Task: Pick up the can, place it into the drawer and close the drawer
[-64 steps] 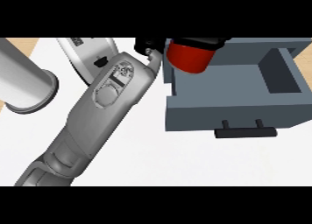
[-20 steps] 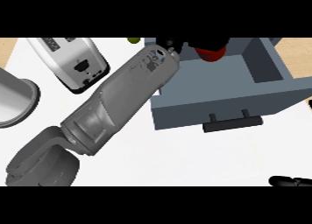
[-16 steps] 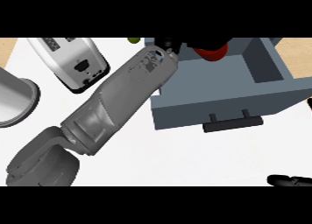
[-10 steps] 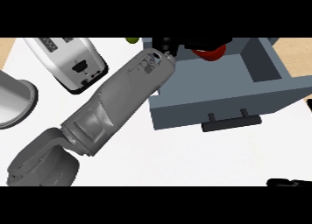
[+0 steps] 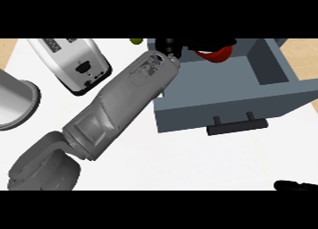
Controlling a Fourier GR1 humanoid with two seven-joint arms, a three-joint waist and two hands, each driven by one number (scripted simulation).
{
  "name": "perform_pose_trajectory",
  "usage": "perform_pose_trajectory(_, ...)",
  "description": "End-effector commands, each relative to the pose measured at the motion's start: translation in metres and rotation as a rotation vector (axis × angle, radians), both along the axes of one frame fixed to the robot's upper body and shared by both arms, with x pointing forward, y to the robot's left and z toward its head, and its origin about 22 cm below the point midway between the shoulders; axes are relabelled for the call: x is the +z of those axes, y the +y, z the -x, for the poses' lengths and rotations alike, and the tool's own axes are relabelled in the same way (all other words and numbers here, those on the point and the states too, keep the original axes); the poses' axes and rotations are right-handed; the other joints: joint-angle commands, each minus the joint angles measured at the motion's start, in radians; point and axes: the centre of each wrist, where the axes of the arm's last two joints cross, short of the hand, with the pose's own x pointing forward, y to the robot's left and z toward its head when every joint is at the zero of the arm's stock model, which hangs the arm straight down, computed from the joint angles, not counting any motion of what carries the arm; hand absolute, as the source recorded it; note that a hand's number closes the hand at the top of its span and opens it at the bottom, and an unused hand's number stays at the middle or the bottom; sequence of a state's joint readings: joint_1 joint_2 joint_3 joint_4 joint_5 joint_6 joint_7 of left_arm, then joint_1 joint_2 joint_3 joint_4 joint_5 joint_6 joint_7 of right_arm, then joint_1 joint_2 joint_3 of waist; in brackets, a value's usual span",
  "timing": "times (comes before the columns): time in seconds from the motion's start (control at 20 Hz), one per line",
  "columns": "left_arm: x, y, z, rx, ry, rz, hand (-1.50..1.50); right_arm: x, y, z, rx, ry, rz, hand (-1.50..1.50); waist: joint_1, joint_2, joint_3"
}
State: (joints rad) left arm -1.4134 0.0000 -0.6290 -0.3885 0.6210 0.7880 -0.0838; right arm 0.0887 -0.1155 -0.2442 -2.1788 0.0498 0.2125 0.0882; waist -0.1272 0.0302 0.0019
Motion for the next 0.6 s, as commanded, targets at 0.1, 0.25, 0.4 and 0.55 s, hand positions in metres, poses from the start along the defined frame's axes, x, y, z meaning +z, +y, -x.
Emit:
perform_pose_trajectory(0.1, 0.012, -0.005, 0.001, -0.007, 0.024, 0.073, -1.5, 0.011, 0.007, 0.002, -0.012, -0.06, 0.184, -1.5, 0.026, -0.005, 0.0)
perform_pose_trajectory(0.25, -0.002, -0.001, 0.004, -0.013, -0.013, 0.101, -1.5, 0.002, 0.018, 0.003, 0.026, -0.081, 0.242, -1.5, 0.024, -0.003, 0.0)
perform_pose_trajectory(0.4, 0.018, -0.006, 0.0, -0.017, -0.014, 0.125, -1.5, 0.018, 0.016, 0.005, -0.017, -0.095, 0.357, -1.5, 0.043, -0.01, -0.001)
perform_pose_trajectory(0.55, 0.016, -0.009, 0.004, -0.002, -0.064, 0.098, -1.5, 0.017, 0.021, -0.014, -0.071, -0.101, 0.477, -1.5, 0.07, -0.013, -0.001)
